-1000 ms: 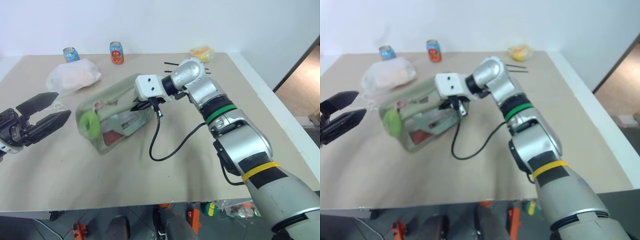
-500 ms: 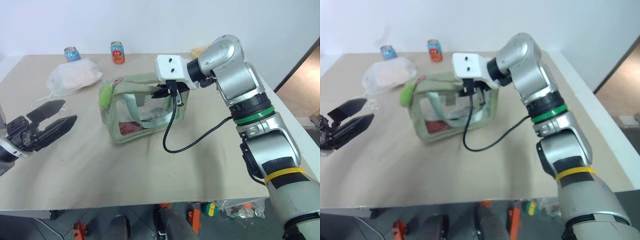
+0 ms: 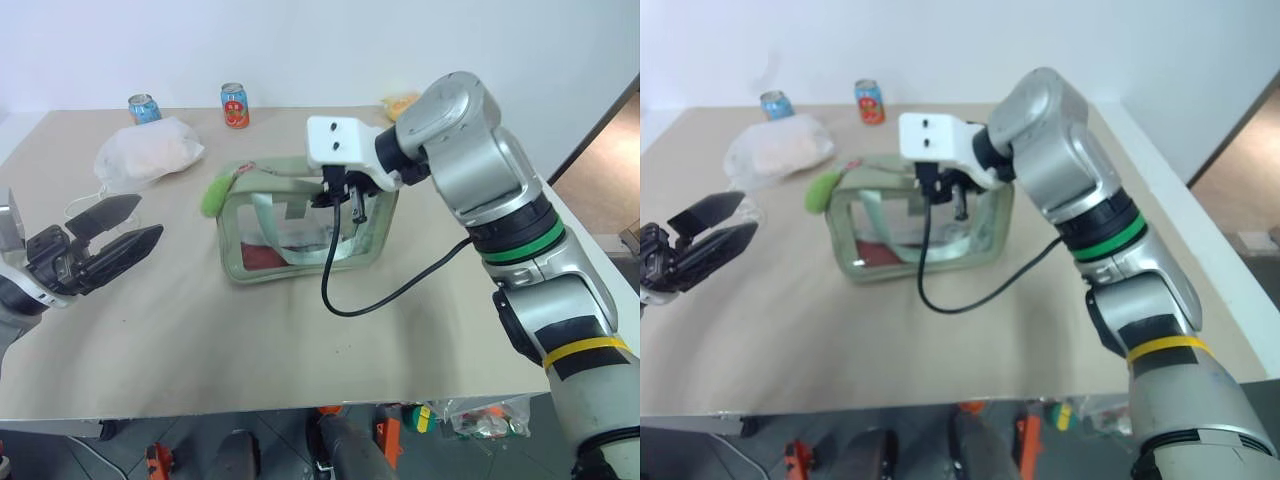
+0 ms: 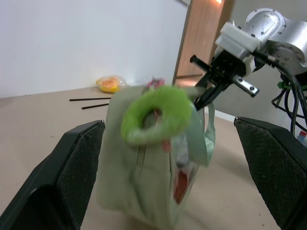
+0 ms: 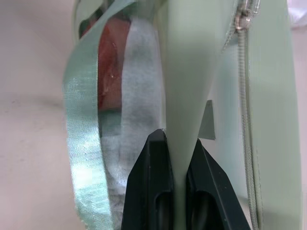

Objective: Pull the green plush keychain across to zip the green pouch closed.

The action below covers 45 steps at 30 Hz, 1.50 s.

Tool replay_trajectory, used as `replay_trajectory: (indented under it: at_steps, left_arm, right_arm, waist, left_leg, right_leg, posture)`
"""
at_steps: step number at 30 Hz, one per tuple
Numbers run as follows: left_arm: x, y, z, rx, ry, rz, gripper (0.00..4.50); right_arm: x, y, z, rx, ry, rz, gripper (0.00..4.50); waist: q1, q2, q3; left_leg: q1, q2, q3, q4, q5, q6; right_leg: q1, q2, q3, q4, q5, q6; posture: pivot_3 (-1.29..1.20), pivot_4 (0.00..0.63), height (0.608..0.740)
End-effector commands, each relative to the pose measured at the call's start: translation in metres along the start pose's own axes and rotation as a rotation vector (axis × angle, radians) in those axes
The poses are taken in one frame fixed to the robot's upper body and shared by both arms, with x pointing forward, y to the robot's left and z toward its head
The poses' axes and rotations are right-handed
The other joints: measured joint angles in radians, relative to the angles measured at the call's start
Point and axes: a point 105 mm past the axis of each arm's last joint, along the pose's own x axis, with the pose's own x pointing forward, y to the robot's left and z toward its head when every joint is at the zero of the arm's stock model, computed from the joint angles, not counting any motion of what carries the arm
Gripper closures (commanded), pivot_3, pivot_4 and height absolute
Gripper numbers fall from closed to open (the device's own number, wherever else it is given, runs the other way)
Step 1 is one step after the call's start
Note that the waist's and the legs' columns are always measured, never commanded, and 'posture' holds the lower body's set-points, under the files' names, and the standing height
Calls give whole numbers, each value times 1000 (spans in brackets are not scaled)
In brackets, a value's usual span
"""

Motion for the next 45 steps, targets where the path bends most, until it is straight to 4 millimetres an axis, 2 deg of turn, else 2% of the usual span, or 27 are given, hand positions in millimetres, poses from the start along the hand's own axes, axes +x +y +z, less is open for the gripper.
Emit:
replay_trajectory:
  at_steps: [1,5,11,14,19,20,22,25,28,30,33,34,37,40,43,45]
  left_arm:
    - [3,-6,7,29,-24,-27,0]
    - [3,-7,6,24,-25,-25,0]
    - [-1,-7,5,22,-27,-13,0]
    - [-1,-6,5,21,-29,-11,0]
    - [0,-6,5,21,-32,-11,0]
    - [0,-6,4,21,-32,-11,0]
    - [0,-6,4,21,-33,-10,0]
    - [-1,-7,5,21,-35,-9,0]
    - [-1,-8,5,21,-35,-7,0]
    - [-3,-7,6,16,-36,0,0]
    - [-7,-4,7,2,-49,25,0]
    - [-10,-1,6,-6,-53,42,0]
    - [-16,3,3,-21,-50,75,0]
    - [-19,2,0,-30,-27,76,0]
    - [-17,-3,-4,-16,28,46,0]
    - [-15,-2,-4,-2,48,41,0]
  right_arm:
    - [-2,-11,13,50,-21,-76,4401]
    - [-8,-23,22,110,-50,-109,4401]
    - [-15,-23,27,168,-65,-88,4401]
    - [-7,-19,30,215,-72,-69,4401]
    - [18,-4,29,302,-98,-17,4401]
    - [20,-3,30,312,-108,-14,3930]
    - [23,-1,32,326,-132,-5,3513]
    - [23,-4,39,343,-191,-13,2522]
    - [15,-6,46,334,-274,2,1320]
    - [-6,-16,54,385,-423,28,748]
    - [-46,-35,63,461,-673,40,748]
    - [-56,-32,58,458,-703,73,748]
    - [-72,-20,36,413,-717,110,748]
    - [-83,9,2,335,-694,149,748]
    - [-85,33,-39,347,-612,136,748]
    - [-83,36,-56,392,-575,84,748]
  waist:
    - [-1,0,0]
    - [-1,0,0]
    - [-1,0,0]
    - [-1,0,0]
    - [-9,0,0]
    - [-10,0,0]
    - [-12,0,0]
    - [-12,0,0]
    - [-13,0,0]
    - [-13,0,0]
    - [-13,0,0]
    - [-13,0,0]
    - [-11,0,0]
    - [-10,-2,-1]
    - [-11,1,0]
    - [-13,1,1]
  left_leg:
    - [0,0,0,0,0,0]
    - [0,0,0,1,0,0]
    - [-2,0,0,1,0,0]
    - [-3,0,0,1,-1,0]
    - [-3,1,0,1,-1,0]
    - [-3,1,-1,1,-1,0]
    - [-3,1,-1,1,-1,0]
    - [-3,1,0,1,-1,0]
    - [-3,1,-1,1,-1,0]
    - [-3,1,-1,1,-1,0]
    - [-4,1,-1,1,-1,0]
    - [-4,0,-1,1,-1,0]
    - [-4,0,-1,1,-1,1]
    - [-2,0,-1,1,-2,2]
    - [-3,-2,0,1,-3,2]
    - [-3,-3,0,1,-3,2]
  right_leg:
    - [0,0,0,0,0,0]
    - [0,0,-1,0,0,0]
    - [-1,0,0,0,0,0]
    - [-2,0,0,0,0,0]
    - [-2,1,-1,0,0,0]
    - [-2,1,-1,0,0,0]
    - [-2,1,-1,0,0,0]
    - [-2,1,-1,0,0,0]
    - [-2,1,-1,0,0,0]
    - [-2,1,-1,0,0,0]
    - [-2,1,-1,0,0,0]
    - [-2,0,-1,0,0,0]
    - [-1,0,-1,-2,0,0]
    - [1,0,-1,-3,-1,2]
    - [1,-2,0,-3,-2,3]
    - [1,-2,1,-3,-2,3]
  posture:
    - [0,150,740]
    - [0,150,740]
    - [0,150,740]
    - [0,150,740]
    - [0,150,740]
    - [0,150,740]
    - [0,150,740]
    - [0,150,740]
    - [0,150,740]
    - [0,150,740]
    - [0,150,740]
    - [0,150,740]
    - [0,150,740]
    - [0,150,740]
    - [0,150,740]
    - [0,150,740]
